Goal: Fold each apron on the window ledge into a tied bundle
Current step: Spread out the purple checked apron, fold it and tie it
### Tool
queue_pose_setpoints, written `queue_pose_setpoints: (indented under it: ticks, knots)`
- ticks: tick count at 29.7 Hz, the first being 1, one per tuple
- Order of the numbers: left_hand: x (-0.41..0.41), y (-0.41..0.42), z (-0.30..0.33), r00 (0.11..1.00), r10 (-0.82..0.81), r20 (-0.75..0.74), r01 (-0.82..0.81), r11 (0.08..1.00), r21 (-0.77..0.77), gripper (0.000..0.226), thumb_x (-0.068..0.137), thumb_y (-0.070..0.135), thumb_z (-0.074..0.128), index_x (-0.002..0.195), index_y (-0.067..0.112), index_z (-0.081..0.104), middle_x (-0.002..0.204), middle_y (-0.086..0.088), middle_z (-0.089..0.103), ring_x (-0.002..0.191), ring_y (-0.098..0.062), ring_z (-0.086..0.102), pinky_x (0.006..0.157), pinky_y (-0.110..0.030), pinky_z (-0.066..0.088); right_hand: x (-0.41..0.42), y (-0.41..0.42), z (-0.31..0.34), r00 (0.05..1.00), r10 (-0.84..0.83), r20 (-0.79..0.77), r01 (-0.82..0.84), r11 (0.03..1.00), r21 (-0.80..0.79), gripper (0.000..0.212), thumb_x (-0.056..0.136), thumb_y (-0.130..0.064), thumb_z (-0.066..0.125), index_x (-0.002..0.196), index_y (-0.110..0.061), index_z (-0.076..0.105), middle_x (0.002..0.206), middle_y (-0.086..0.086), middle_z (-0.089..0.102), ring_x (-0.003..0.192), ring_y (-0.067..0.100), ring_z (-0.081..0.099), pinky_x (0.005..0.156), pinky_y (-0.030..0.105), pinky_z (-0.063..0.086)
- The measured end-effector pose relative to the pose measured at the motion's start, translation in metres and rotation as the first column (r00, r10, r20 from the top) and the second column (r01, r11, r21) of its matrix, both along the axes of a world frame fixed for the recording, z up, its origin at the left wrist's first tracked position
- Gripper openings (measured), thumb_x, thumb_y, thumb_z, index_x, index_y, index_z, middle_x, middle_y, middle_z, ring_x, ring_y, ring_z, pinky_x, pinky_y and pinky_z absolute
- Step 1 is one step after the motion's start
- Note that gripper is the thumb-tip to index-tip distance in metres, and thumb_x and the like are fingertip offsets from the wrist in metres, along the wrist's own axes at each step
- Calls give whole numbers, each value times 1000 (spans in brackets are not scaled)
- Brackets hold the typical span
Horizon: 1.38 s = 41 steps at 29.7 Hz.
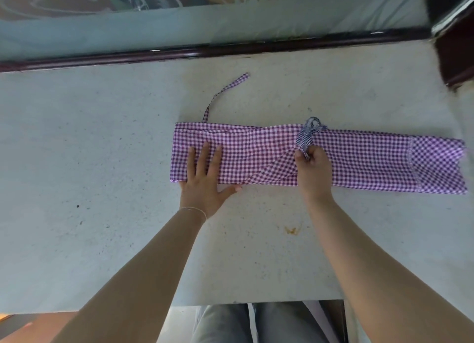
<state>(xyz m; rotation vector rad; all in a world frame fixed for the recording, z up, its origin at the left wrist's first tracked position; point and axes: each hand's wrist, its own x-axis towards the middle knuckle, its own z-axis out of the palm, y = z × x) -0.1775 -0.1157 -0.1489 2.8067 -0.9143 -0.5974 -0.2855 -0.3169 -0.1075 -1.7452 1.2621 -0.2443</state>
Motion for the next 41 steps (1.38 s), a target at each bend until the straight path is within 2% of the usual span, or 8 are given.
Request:
queue_pose_setpoints:
  ticks: [5,14,20,30,34,36,38,41]
  knots:
    - [-3,-3,0,997,55,50,-54,998,-10,87,80,84,8,151,34,3,161,-2,5,148,-30,4,106,-62,15,0,-2,-7,1000,-21,-7,21,991,136,24,99,-21,49,119,-10,54,109,-2,57,101,17,55,92,34,47]
    - [6,-5,29,983,89,-160,-88,996,9,78,83,71,21,152,35,12,161,4,-6,147,-21,-12,114,-57,9,4,-7,-15,998,4,-55,1,995,102,24,98,-19,51,117,-5,55,113,6,61,98,16,54,80,25,39]
    - [-14,-36,63,965,-55,256,41,998,57,47,94,46,48,132,18,52,149,-10,39,135,-35,37,98,-50,44,2,-7,-16,1000,-4,-17,6,991,135,23,98,-18,51,117,-6,56,104,-3,56,97,15,54,80,25,40]
    - [-25,-100,-3,916,-395,63,389,917,95,67,93,60,0,148,25,-17,160,1,-14,147,-24,-12,116,-50,-12,2,-27,-10,980,169,-108,-137,957,255,29,95,-27,55,117,-8,61,98,-2,63,96,19,62,68,24,44]
    - [-26,-103,-7,912,-408,45,400,908,124,66,90,61,-6,144,26,-23,155,3,-25,146,-25,-18,116,-52,-13,23,-37,-4,994,106,36,-112,931,348,48,82,-42,71,114,-7,64,102,5,71,95,18,67,80,31,55]
    - [-27,-104,-6,911,-410,49,402,907,125,65,90,60,-7,143,27,-23,153,4,-27,146,-25,-18,116,-52,-14,37,-40,-5,994,9,105,-49,923,382,59,79,-36,76,123,-6,52,104,-2,65,88,8,64,78,16,54]
    - [-26,-104,-5,912,-406,57,396,909,128,66,90,61,-6,144,26,-20,152,5,-27,146,-26,-17,115,-51,-15,46,-46,-3,995,-36,95,3,947,323,54,86,-22,69,131,-9,42,96,-4,57,75,4,55,56,0,42]
    - [-26,-106,-3,912,-406,56,397,909,126,67,88,61,-9,146,28,-16,151,5,-27,146,-26,-16,113,-50,-18,36,-65,-6,1000,-6,25,3,994,114,22,92,-13,59,114,-10,57,91,5,66,71,14,60,63,19,52]
